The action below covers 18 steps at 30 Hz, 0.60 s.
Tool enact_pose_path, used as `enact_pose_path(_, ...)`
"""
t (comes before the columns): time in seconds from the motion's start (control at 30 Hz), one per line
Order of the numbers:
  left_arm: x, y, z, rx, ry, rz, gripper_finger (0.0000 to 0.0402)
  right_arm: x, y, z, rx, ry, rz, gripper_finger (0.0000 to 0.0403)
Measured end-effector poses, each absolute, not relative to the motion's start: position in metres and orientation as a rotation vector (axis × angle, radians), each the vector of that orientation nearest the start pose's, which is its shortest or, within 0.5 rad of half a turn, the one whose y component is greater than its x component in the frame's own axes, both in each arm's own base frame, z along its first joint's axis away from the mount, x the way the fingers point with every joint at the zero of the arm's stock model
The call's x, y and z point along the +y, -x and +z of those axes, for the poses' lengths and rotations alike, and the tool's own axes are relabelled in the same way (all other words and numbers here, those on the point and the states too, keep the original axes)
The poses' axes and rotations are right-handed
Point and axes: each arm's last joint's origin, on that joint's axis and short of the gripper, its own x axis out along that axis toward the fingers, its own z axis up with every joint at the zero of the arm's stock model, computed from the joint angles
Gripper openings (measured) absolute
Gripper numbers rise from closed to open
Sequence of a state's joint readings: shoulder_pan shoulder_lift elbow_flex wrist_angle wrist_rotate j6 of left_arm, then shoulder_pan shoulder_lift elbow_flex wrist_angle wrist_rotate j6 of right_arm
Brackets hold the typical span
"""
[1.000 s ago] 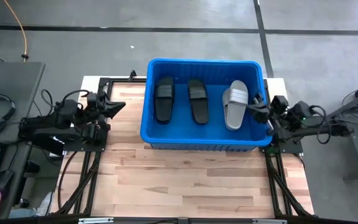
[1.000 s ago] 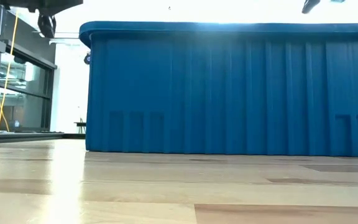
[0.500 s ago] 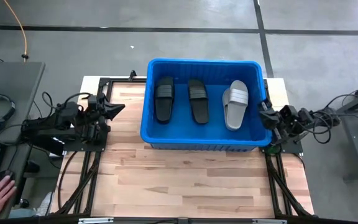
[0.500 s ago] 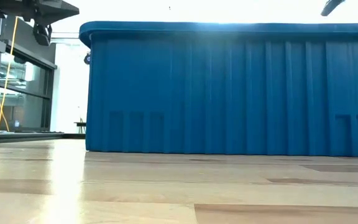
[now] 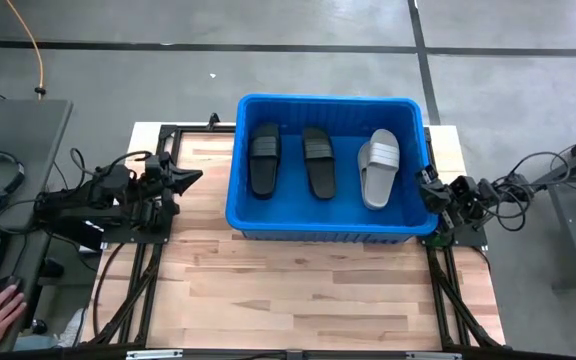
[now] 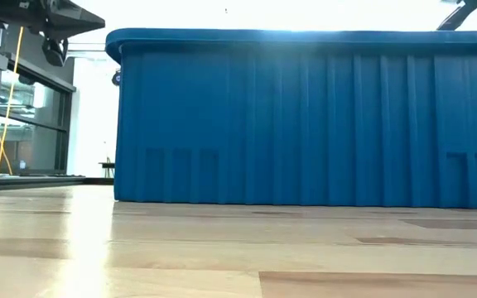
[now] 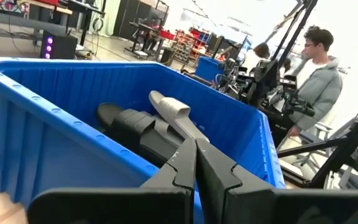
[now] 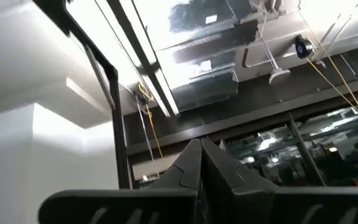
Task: Pick and place slides into bin
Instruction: Return to Home Position
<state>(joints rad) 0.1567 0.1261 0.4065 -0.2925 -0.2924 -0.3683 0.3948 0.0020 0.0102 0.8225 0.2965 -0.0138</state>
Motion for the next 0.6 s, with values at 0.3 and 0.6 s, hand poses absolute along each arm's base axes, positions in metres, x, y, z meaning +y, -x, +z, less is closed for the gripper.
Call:
enact_pose_path(0.3,0.019,-0.070,0.252,0.022,0.359,0.451,0.0000,0.019,-0.066,0.234,-0.745,-0.247,0.091,0.0000)
enact_pose_path(0.6,0.020,-0.073,0.237,0.072,0.305,0.475,0.0000,0.019,-0.066,0.234,-0.744,-0.287,0.135,0.0000)
